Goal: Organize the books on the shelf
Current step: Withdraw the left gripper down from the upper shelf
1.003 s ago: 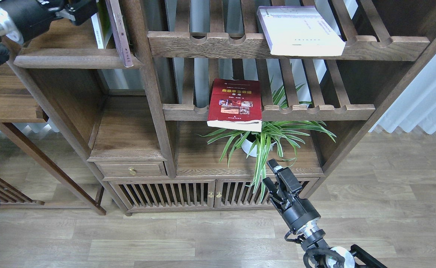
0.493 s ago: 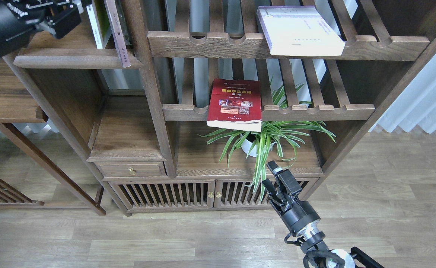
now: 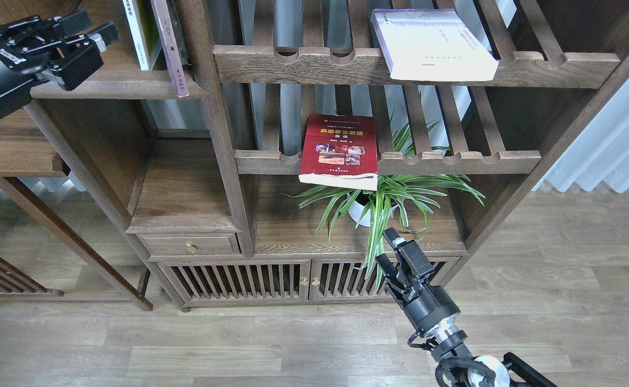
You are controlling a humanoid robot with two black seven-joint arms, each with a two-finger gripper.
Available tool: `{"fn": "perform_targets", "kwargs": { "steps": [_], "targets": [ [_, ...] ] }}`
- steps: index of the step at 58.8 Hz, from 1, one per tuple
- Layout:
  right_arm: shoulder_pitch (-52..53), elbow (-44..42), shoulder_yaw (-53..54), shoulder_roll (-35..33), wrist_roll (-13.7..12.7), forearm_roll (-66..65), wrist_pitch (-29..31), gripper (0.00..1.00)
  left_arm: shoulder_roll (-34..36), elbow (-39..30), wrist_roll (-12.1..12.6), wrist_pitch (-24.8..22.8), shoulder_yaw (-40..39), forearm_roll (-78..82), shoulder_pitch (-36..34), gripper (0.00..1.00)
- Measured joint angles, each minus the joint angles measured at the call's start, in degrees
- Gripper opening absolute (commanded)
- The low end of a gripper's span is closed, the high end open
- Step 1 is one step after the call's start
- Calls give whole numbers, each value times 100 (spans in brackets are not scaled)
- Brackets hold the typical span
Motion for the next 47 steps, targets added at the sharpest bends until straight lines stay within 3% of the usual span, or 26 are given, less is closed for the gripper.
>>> {"fn": "perform_targets", "kwargs": {
  "steps": [22, 47],
  "targets": [
    [208, -125, 15, 92, 8, 11, 0, 98, -324, 0, 20, 0, 262, -24, 451, 55],
    [238, -307, 77, 120, 61, 19, 0, 98, -1021, 0, 26, 0, 1204, -19, 690, 55]
  ]
}}
